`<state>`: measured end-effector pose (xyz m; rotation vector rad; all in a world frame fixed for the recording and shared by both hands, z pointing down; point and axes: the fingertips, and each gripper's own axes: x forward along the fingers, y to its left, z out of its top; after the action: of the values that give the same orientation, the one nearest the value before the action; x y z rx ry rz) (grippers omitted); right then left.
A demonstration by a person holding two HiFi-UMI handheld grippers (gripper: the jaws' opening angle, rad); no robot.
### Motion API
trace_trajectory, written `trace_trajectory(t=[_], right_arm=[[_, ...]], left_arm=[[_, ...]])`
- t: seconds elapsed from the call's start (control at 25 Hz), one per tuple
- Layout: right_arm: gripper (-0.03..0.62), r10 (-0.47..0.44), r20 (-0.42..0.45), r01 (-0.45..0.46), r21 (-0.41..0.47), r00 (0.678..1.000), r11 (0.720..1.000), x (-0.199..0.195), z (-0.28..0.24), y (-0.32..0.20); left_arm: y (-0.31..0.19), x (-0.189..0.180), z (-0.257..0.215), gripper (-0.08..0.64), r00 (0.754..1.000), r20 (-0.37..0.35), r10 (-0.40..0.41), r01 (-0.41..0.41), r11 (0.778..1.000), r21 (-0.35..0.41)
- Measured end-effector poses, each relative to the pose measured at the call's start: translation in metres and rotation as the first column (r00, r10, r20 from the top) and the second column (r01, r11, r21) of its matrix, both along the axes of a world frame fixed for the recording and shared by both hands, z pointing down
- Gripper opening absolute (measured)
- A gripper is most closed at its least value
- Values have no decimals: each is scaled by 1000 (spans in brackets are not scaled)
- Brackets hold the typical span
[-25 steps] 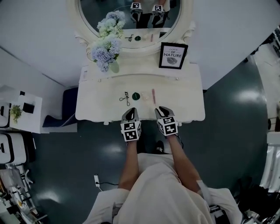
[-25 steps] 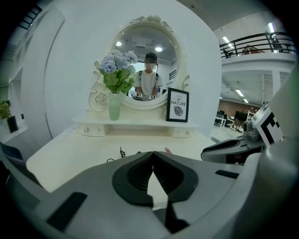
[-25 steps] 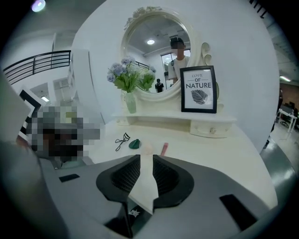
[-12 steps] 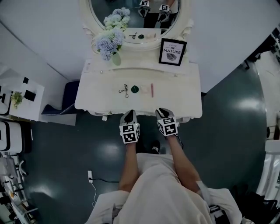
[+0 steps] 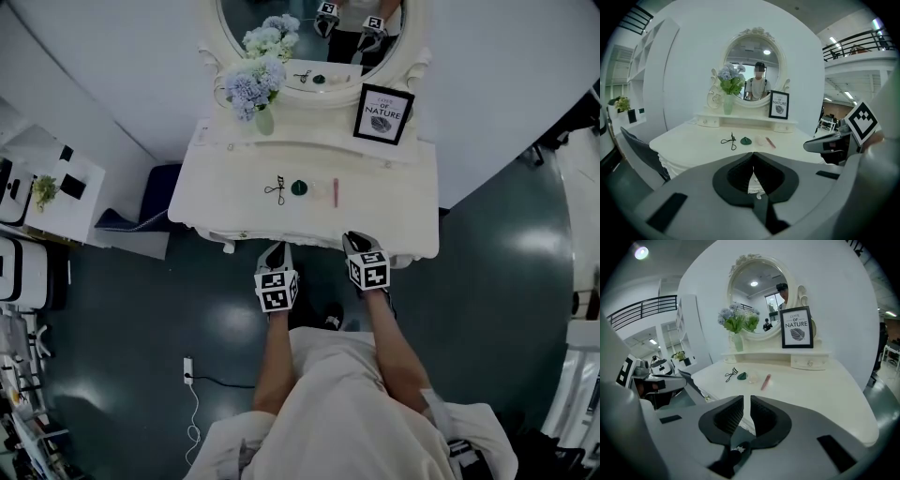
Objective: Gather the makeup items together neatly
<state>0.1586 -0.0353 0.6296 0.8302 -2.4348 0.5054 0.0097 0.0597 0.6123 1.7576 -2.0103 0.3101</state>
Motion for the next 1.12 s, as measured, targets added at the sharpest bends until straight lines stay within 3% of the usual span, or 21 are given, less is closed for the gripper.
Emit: trace_trajectory(t=[0.48,1.12], right_arm=[[40,-32,90,34,-18,995,999,-6,-9,8],[40,-38,90,40,-23,995,999,1,-12,15]], left_arm=[[1,3,-5,14,999,34,26,-26,1000,1],[1,8,-15,14,997,40,60,-61,998,29]])
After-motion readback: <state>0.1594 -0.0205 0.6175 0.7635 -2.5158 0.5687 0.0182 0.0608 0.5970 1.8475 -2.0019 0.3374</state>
